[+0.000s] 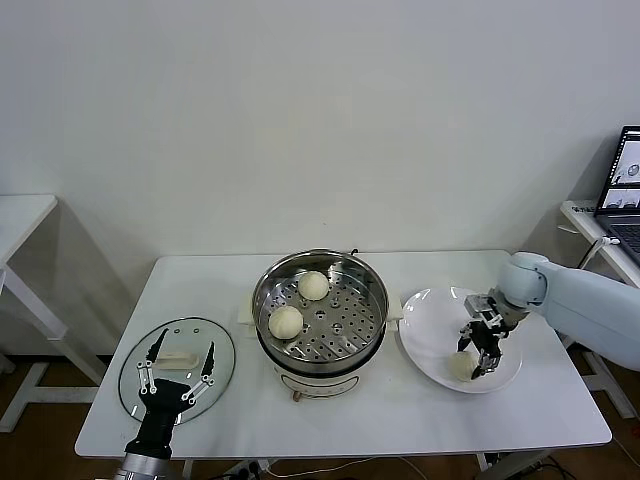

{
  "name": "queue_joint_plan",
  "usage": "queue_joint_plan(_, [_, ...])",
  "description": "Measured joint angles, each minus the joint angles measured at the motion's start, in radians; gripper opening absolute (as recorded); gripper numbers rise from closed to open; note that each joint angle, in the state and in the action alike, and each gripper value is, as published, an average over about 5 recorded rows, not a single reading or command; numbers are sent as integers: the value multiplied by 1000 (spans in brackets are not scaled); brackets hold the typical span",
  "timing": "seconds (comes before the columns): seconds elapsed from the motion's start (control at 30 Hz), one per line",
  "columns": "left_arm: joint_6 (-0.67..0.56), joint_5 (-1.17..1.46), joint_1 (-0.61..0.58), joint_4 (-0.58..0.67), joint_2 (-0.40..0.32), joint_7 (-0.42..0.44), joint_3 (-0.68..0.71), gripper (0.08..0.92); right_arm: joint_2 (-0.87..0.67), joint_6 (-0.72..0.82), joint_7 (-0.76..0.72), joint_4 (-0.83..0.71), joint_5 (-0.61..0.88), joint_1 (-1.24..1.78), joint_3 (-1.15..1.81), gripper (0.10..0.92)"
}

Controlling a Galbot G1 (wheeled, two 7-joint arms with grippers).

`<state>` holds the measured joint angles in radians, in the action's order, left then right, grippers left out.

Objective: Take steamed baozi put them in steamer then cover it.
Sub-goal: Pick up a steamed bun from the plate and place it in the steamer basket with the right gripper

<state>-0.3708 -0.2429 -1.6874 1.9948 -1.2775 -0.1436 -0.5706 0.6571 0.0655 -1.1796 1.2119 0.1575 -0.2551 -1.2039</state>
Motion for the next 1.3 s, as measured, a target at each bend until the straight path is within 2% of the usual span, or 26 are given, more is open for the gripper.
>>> queue_joint_plan(0.27, [0, 1, 4, 6, 8, -1, 7, 823, 48, -123, -58, 64, 29, -217, -60, 657])
queue_joint_plan(0.63, [-4, 2, 1, 12, 13, -2, 9, 823, 216, -354, -81, 178, 53, -461, -104, 662])
queue_joint_plan(0.97, [-10, 2, 0, 13, 10, -4, 2, 823, 374, -525, -55, 278, -52, -479, -113, 662])
queue_joint_plan(1.3, [-15, 3, 1, 13, 7, -5, -3, 823, 477, -662, -32, 293, -193, -387, -93, 662])
